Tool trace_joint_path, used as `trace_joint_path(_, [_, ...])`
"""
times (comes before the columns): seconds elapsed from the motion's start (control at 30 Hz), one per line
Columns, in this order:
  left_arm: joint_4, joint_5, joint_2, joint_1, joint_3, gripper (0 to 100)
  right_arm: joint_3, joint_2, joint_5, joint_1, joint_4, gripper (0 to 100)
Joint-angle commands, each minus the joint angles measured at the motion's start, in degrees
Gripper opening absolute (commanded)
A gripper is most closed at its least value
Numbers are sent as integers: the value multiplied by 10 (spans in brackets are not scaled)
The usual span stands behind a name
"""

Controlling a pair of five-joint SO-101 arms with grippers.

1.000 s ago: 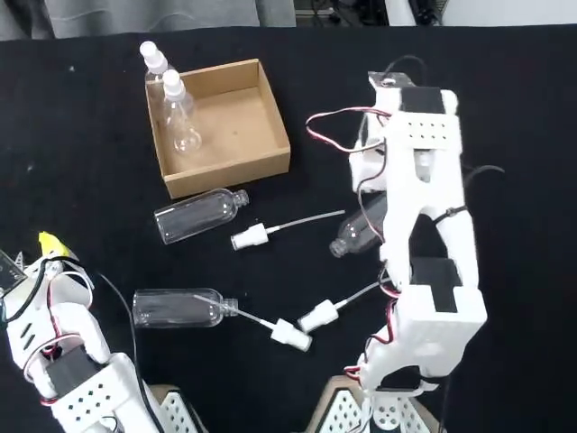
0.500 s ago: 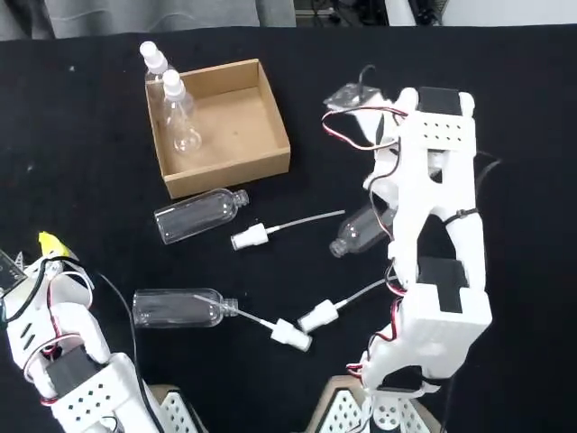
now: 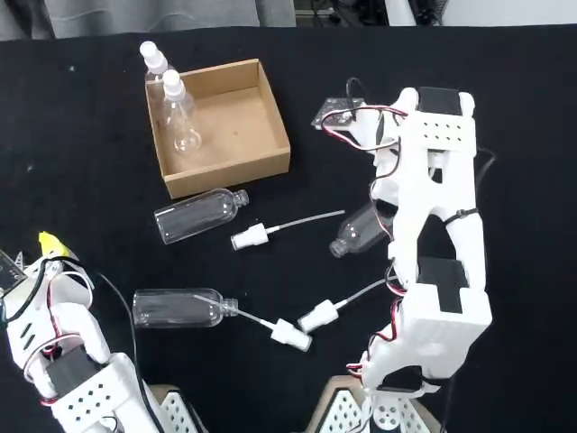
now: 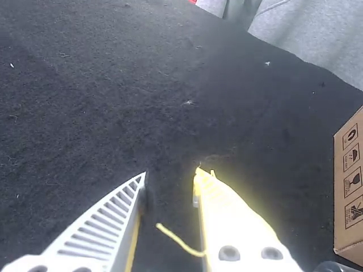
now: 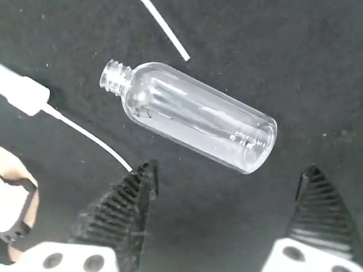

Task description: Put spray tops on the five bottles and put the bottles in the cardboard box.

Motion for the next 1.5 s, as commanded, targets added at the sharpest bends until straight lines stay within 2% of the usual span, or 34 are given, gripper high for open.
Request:
trace_joint_path(0.0, [-13, 2, -5, 11, -10, 123, 18, -65, 33, 13, 16, 339])
trace_joint_path(0.4, [-13, 2, -5, 12, -10, 123, 156, -127, 126, 5, -70, 339])
trace_joint_path(0.87, [-13, 2, -5, 12, -10, 123, 243, -124, 143, -55, -194, 339])
trace_joint_path(1.33, [-13, 2, -5, 12, -10, 123, 378, -124, 171, -55, -327, 339])
trace_joint_path(1.47, [-13, 2, -5, 12, -10, 123, 389, -124, 171, -55, -336, 339])
